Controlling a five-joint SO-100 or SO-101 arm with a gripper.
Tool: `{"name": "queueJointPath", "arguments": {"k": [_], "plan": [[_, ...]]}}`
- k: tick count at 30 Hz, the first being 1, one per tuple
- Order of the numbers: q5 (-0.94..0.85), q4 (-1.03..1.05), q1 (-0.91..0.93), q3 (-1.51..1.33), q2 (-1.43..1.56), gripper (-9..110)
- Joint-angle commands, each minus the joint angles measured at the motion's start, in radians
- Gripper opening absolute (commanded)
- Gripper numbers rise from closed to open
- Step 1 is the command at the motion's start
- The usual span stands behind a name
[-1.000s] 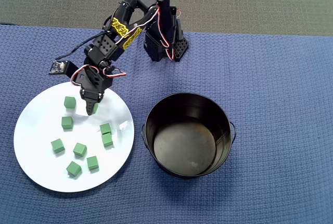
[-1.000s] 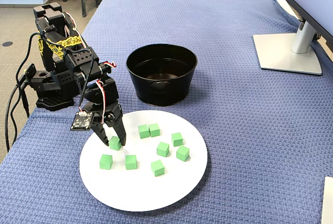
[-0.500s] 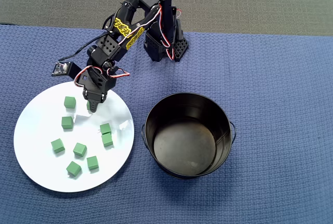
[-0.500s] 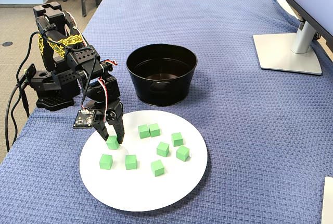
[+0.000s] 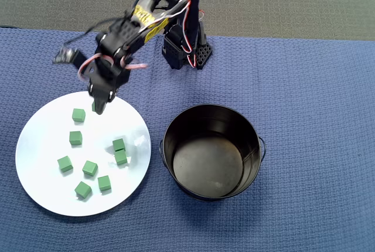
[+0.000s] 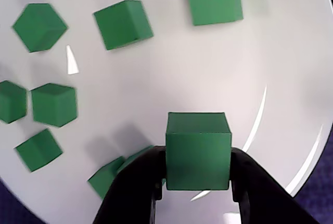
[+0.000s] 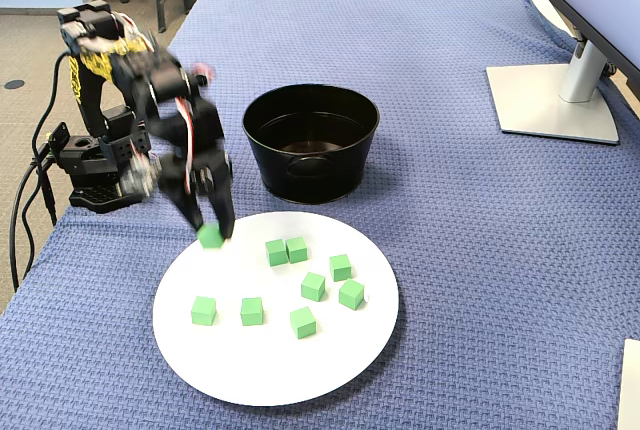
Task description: Pick up the green cubes from the white plate and place them in the black recipient
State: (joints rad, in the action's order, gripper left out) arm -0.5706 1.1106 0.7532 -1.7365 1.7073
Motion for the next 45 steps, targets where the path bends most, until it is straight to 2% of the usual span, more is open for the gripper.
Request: {"name": "queueJointPath", "arguments": {"k": [1, 4, 8, 15, 21, 25, 26, 29, 34, 37, 45], "plan": [[0.100, 0.163, -0.064, 0.140, 0.229, 0], [0.176, 0.238, -0.150, 0.184, 0.342, 0], [0.296, 0.242, -0.354, 0.138, 0.457, 0], [0.514, 0.032, -0.750, -0.025, 0.400, 0], [0.601, -0.146, -0.956, -0.060, 0.227, 0], [0.588, -0.130, -1.034, -0.015, 0.172, 28], [0.584, -0.114, -1.039, -0.003, 0.173, 29], [0.555, -0.072, -0.989, 0.009, 0.215, 29], [0.417, -0.028, -0.710, 0.054, 0.249, 20], [0.238, 0.038, -0.560, 0.094, 0.225, 20], [-0.155, 0.000, -0.222, 0.123, 0.100, 21]]}}
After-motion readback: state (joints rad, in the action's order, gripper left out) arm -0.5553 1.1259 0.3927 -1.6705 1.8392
